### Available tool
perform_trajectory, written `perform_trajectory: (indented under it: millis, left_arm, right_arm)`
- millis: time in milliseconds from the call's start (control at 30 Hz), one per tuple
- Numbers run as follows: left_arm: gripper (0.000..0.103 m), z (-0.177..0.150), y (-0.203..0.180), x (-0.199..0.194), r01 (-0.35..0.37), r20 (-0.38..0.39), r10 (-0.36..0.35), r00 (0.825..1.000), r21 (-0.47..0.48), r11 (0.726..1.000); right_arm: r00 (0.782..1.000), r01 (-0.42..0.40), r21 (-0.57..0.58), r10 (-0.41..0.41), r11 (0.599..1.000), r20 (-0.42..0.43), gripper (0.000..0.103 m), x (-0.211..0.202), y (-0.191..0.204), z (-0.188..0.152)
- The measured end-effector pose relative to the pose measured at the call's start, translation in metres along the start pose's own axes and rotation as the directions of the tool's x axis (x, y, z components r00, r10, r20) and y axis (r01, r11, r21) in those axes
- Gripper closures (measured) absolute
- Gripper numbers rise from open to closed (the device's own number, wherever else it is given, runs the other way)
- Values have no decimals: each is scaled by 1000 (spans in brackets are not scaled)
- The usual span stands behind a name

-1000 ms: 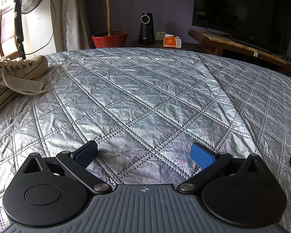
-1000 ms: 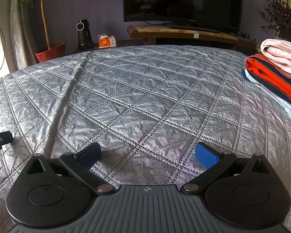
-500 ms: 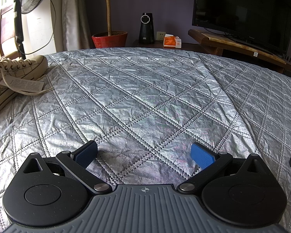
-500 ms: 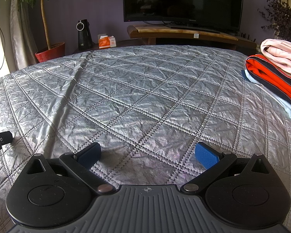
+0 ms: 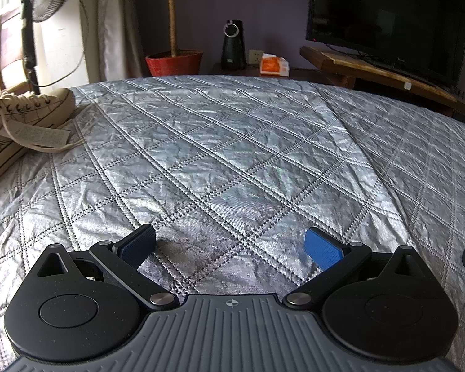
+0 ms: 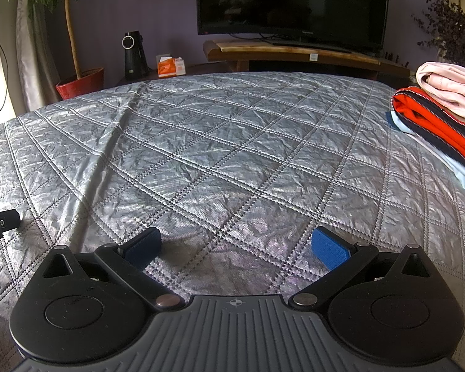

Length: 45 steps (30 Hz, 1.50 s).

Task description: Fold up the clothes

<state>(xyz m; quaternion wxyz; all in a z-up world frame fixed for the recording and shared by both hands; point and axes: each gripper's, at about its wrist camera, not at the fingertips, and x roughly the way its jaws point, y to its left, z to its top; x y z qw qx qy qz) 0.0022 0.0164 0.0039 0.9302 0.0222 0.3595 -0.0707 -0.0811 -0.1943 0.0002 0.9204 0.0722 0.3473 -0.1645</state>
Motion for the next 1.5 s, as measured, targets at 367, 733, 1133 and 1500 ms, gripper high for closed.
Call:
perform_trajectory:
  millis: [367, 733, 1133, 1500]
  left_arm:
    - [0, 5, 9, -34, -38, -226, 43, 973, 28, 999]
    - [0, 3, 26, -201, -49, -196, 34, 980, -76, 996]
    - [0, -12, 36, -316, -110, -150, 90, 985, -128, 986]
    - [0, -37, 23, -375, -50, -122, 43, 992, -56, 997]
  right_arm:
    - [968, 0, -35, -9, 999, -249, 0, -24, 8, 19]
    - [973, -99, -122, 71, 988, -221, 0, -171, 29, 1]
    - [971, -177, -135, 151, 975, -185, 0, -250, 11, -42]
    - [974, -199, -175, 175, 964, -144, 0, -261, 21, -46]
